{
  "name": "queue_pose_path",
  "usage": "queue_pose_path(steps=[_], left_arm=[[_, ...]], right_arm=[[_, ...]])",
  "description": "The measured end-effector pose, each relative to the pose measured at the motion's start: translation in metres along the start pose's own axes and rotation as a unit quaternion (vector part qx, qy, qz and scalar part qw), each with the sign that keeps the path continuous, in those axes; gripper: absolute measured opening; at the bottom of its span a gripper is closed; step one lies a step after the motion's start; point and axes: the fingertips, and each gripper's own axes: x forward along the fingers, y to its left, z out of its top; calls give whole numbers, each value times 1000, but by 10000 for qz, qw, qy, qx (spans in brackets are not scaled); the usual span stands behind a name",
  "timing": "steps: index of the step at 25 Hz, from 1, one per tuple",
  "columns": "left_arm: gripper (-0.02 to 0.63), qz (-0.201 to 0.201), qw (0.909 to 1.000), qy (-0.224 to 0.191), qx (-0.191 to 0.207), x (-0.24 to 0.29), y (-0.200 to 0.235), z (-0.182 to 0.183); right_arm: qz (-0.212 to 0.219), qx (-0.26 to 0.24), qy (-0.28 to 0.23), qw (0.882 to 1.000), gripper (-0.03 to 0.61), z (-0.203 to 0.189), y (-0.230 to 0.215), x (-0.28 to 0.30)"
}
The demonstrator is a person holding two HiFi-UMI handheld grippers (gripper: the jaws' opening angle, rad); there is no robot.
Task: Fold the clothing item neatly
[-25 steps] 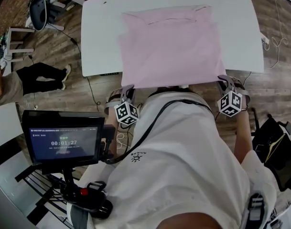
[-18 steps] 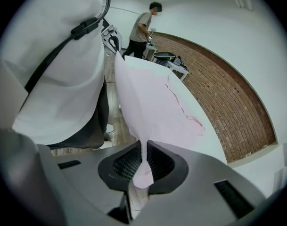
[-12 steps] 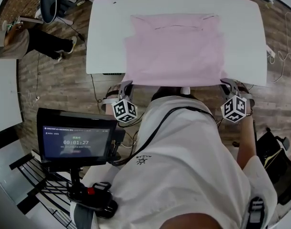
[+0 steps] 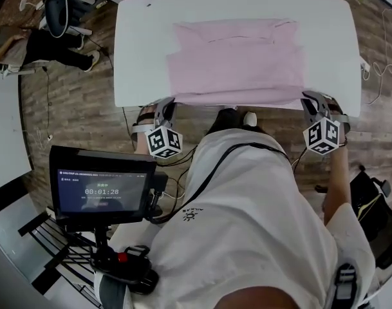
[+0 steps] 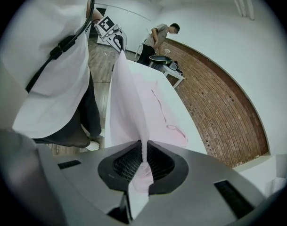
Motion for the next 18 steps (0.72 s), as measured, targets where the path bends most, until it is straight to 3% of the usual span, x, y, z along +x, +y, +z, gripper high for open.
queue_pose_path(steps=[10, 18], left_arm=[[20, 26, 9989, -287, 361, 51, 98, 13], [20, -84, 9966, -415, 713, 90, 144, 22]], right_arm=[[-401, -155, 178, 9989, 34, 15, -92, 39], [-461, -68, 393, 9981, 34, 11, -126, 67]])
